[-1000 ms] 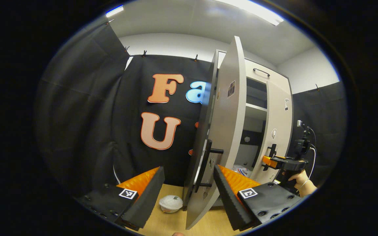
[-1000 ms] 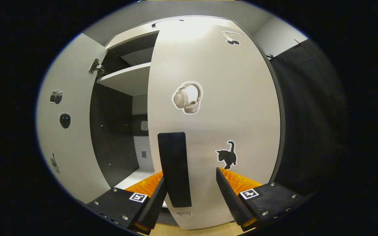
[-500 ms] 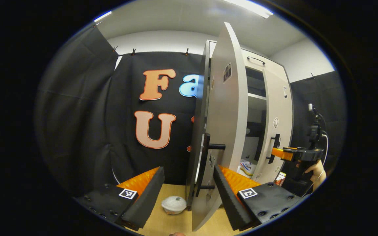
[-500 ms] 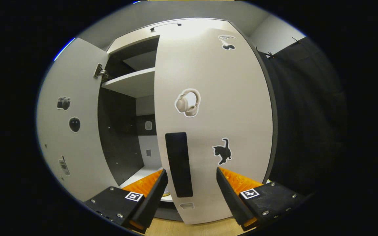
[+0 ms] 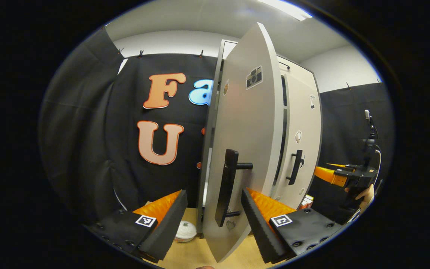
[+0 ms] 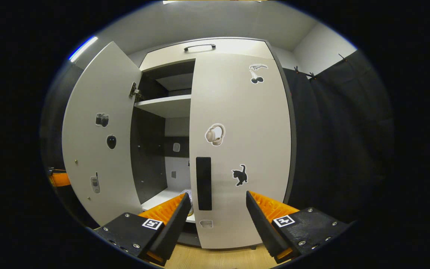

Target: Grab one shoe with the right hand and put it into the shoe cabinet, grab the other shoe with the left hand and put it into the shoe cabinet; then close the right door with the right hand and the left door with the left hand.

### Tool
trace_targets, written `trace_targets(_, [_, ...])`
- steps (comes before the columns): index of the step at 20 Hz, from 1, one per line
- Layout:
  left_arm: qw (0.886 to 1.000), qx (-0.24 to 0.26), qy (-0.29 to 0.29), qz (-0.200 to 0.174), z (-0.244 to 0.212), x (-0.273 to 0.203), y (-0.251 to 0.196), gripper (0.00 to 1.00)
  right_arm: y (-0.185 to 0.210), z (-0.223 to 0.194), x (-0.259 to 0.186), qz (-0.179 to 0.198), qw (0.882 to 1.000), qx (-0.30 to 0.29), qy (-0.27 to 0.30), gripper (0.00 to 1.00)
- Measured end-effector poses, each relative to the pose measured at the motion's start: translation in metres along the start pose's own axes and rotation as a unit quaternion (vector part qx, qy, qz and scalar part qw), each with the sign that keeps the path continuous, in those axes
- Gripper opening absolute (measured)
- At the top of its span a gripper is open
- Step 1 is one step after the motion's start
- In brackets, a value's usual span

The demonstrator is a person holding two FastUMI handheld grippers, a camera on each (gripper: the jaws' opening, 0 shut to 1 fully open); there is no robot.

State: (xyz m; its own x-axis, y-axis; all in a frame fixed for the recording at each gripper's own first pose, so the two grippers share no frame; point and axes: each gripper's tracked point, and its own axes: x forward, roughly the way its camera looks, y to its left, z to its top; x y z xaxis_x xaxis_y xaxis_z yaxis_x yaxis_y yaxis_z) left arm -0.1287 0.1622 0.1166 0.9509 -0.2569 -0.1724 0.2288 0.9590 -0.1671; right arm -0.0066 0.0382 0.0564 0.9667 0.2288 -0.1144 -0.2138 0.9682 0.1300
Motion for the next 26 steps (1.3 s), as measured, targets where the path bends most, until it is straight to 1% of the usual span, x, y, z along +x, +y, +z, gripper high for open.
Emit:
trace_targets(1, [1.000, -0.002, 0.001, -0.012, 0.000, 0.005, -0.008, 0.99, 0.002, 0.000, -0.005, 0.006, 1.000, 0.003, 0.002, 0.92])
trace_targets(2, [1.000, -0.005, 0.002, -0.022, -0.001, 0.010, -0.018, 0.95, -0.001, -0.001, -0.009, 0.005, 1.000, 0.001, 0.002, 0.92])
trace_targets(5, [0.999, -0.001, 0.003, -0.041, -0.004, 0.022, -0.040, 0.96, -0.014, -0.004, -0.020, -0.006, 1.000, -0.006, 0.005, 0.92])
trace_targets(6, [0.999, -0.001, 0.004, -0.049, -0.006, 0.026, -0.050, 0.99, -0.018, -0.005, -0.024, -0.008, 1.000, -0.002, 0.007, 0.92])
trace_targets(7, [0.998, -0.005, 0.005, -0.062, -0.007, 0.030, -0.062, 0.99, -0.023, -0.005, -0.027, -0.011, 1.000, 0.001, 0.009, 0.92])
trace_targets(8, [0.997, -0.012, 0.006, -0.079, -0.008, 0.037, -0.076, 0.93, -0.030, -0.005, -0.030, -0.018, 1.000, 0.001, 0.007, 0.92])
trace_targets(9, [0.996, -0.016, 0.006, -0.091, -0.009, 0.043, -0.088, 0.93, -0.036, -0.005, -0.034, -0.026, 1.000, -0.001, 0.006, 0.92])
trace_targets(10, [0.995, -0.017, 0.008, -0.093, -0.012, 0.051, -0.095, 0.94, -0.042, -0.004, -0.036, -0.033, 0.999, -0.004, 0.004, 0.92])
trace_targets(12, [0.997, -0.004, 0.014, -0.079, -0.019, 0.073, -0.105, 0.96, -0.051, -0.003, -0.042, -0.041, 0.999, -0.005, 0.001, 0.92])
trace_targets(13, [0.997, 0.004, 0.020, -0.076, -0.023, 0.085, -0.112, 0.94, -0.055, -0.003, -0.046, -0.044, 0.999, -0.004, 0.001, 0.92])
trace_targets(15, [0.997, 0.012, 0.030, -0.073, -0.034, 0.103, -0.130, 0.94, -0.064, -0.003, -0.050, -0.051, 0.999, -0.001, -0.001, 0.92])
trace_targets(17, [0.998, 0.020, 0.036, -0.052, -0.042, 0.123, -0.136, 0.94, -0.074, -0.004, -0.053, -0.061, 0.998, 0.000, -0.001, 0.92])
trace_targets(18, [0.998, 0.022, 0.043, -0.040, -0.047, 0.132, -0.136, 0.97, -0.079, -0.004, -0.055, -0.066, 0.998, 0.001, -0.001, 0.92])
trace_targets(19, [0.999, 0.023, 0.029, -0.035, -0.044, 0.143, -0.139, 0.97, -0.084, -0.003, -0.058, -0.071, 0.997, 0.001, -0.001, 0.92])
trace_targets(22, [0.999, 0.031, 0.024, -0.015, -0.044, 0.158, -0.143, 0.96, -0.094, -0.004, -0.062, -0.080, 0.997, -0.001, -0.001, 0.92])
trace_targets(23, [0.999, 0.035, 0.021, -0.008, -0.043, 0.163, -0.144, 0.98, -0.095, -0.006, -0.062, -0.081, 0.997, -0.002, 0.000, 0.92])
trace_targets(24, [0.999, 0.038, 0.019, -0.002, -0.042, 0.167, -0.145, 0.96, -0.096, -0.006, -0.061, -0.080, 0.997, -0.002, 0.001, 0.92])
trace_targets(26, [0.999, 0.040, 0.015, 0.011, -0.041, 0.174, -0.148, 0.99, -0.094, -0.007, -0.060, -0.076, 0.997, -0.003, 0.002, 0.92])
